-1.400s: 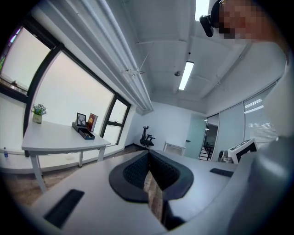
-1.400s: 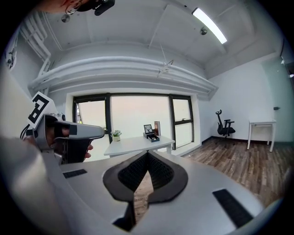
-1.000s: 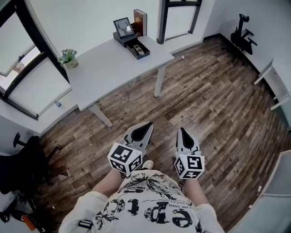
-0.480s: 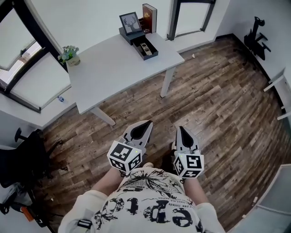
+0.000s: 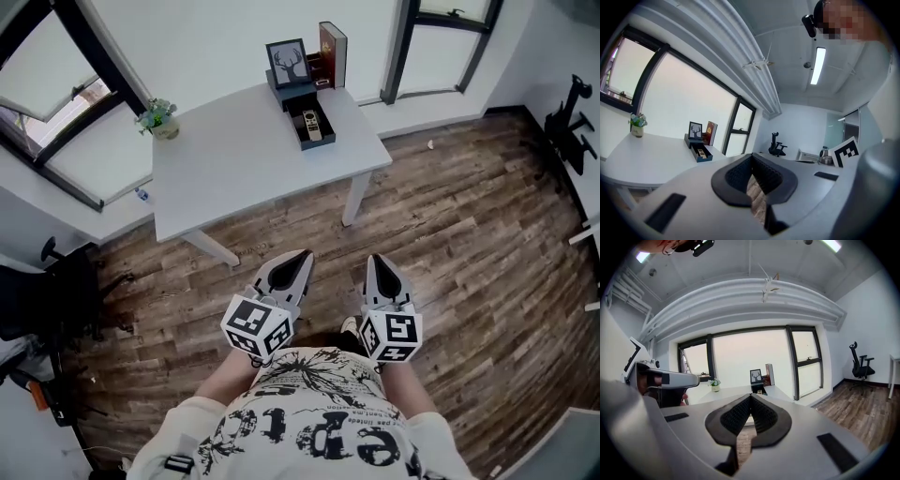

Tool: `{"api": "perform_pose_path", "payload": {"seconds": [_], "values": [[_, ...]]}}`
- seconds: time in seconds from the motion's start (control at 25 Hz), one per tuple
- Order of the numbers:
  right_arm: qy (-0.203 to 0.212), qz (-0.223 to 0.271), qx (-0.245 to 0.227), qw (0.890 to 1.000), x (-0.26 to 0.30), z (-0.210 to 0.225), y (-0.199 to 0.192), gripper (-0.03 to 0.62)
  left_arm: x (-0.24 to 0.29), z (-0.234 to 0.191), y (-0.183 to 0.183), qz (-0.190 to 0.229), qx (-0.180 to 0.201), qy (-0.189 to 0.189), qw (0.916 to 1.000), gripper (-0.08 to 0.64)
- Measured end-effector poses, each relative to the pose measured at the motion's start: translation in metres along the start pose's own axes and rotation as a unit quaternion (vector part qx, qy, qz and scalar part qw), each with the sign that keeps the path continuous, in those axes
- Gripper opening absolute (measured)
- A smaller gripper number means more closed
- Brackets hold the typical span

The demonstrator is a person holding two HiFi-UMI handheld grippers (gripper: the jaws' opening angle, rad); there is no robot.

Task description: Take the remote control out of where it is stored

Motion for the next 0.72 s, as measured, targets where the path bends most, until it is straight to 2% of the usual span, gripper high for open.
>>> {"api": "perform_pose_path", "payload": {"seconds": [0.2,0.36,0.52,0.72], "values": [[0.027,0.003,-0.009,1.0,0.025,0.07,0.016,0.002,0.062,0.026,0.007,0.015,-0.004,0.022,0.9996,0.011],[0.038,-0.011,-0.003,0.999,0.042,0.114,0.011,0.002,0.099,0.039,-0.003,0.011,-0.011,0.042,0.999,0.011],[0.06,-0.016,0.005,0.998,0.063,0.134,0.012,0.002,0.122,0.034,0.0,0.01,-0.019,0.064,0.9978,0.011],[0.078,-0.019,-0.002,0.997,0.105,0.143,0.019,0.002,0.153,0.005,0.008,0.009,-0.026,0.084,0.9961,0.011]]}}
Point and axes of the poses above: the fingertips, and each gripper's own axes: x forward along the fingers, z to its right, y out of its top, the point moved 10 cm from there along -x, backward along the fingers, and after that the axes turned 4 degrees about -x, right-handed, at the moved point
